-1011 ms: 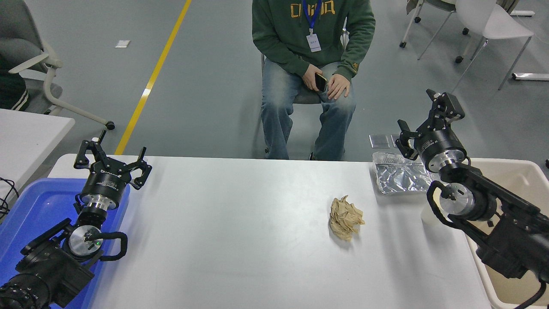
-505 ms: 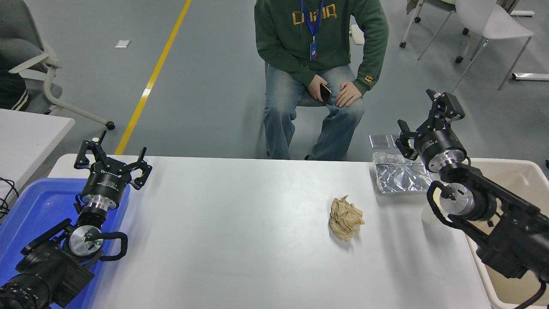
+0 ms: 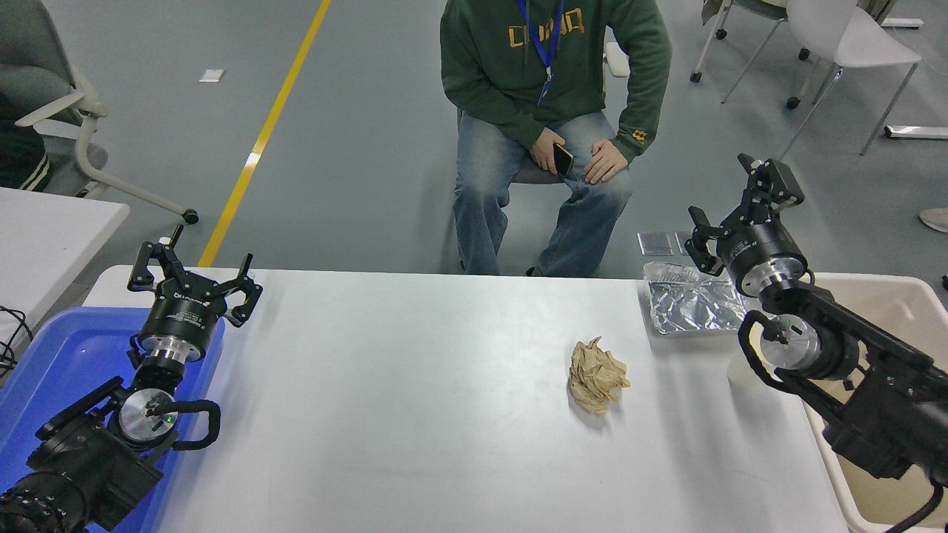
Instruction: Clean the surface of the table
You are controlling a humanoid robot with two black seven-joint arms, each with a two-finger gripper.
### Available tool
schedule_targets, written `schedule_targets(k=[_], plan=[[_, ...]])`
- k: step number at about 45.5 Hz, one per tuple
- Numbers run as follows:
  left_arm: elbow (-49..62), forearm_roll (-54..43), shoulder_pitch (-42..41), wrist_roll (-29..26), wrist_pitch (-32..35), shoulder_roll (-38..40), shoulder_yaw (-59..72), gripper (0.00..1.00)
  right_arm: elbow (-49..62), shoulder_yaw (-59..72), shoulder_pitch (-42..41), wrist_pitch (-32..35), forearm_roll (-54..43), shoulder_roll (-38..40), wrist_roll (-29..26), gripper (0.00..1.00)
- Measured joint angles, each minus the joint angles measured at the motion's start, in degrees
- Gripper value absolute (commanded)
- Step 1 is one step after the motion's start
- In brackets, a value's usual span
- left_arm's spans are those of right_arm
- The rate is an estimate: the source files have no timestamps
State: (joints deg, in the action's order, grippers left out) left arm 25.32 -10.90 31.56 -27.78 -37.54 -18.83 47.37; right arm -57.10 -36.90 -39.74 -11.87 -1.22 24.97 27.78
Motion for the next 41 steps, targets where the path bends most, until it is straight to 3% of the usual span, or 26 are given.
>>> schedule_targets(k=[41], plan=[[0.0,0.1,0.0,0.1,-0.1,0.0,0.0,1.00,0.5,4.2,-0.1,-0.7,-1.8,2.6,0.3,0.99]])
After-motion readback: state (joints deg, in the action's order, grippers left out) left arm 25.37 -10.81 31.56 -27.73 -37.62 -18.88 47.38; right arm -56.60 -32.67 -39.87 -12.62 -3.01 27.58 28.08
